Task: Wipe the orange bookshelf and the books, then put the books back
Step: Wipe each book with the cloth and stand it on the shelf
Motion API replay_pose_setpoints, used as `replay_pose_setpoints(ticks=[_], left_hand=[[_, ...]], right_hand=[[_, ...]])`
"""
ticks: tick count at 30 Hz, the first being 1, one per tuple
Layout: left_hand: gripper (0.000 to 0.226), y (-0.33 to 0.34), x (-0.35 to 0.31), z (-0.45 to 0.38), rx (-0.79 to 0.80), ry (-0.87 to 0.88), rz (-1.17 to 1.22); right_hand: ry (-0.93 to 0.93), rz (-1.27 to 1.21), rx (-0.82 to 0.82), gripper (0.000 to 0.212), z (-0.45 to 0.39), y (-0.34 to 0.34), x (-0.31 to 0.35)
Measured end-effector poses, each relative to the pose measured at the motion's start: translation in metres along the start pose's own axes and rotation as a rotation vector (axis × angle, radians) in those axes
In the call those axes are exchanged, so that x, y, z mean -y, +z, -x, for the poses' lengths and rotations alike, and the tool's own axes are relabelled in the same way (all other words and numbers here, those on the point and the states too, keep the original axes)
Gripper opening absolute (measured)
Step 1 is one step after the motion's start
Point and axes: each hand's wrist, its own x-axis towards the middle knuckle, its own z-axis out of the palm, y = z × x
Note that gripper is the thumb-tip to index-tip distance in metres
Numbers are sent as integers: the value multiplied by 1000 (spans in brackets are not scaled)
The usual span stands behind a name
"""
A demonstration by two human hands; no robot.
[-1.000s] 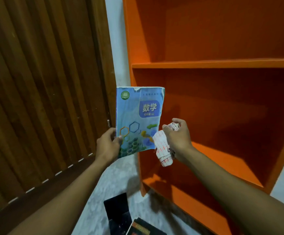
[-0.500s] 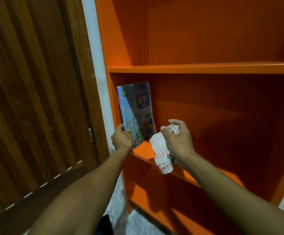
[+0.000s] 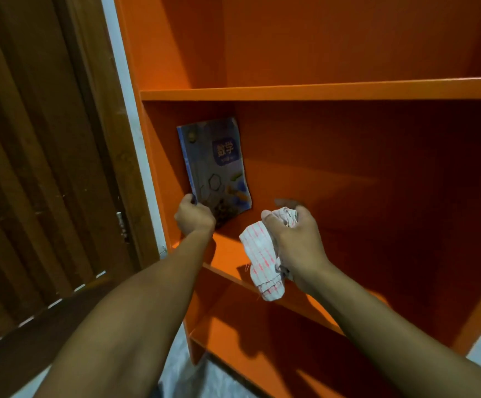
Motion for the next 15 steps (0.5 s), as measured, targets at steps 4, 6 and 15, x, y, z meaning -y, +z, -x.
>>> replay_pose_setpoints(ticks=[4,6,15], left_hand=[[34,-4,1,-2,-13,-23,-11],[34,-5,0,-2,-12,-33,11],[24,-70,26,20,-64,56,15]], right_hand=[[1,-4,15,19,6,-1,1],[5,-12,29,20,9,-1,2],[81,-14,78,32,37,5,12]])
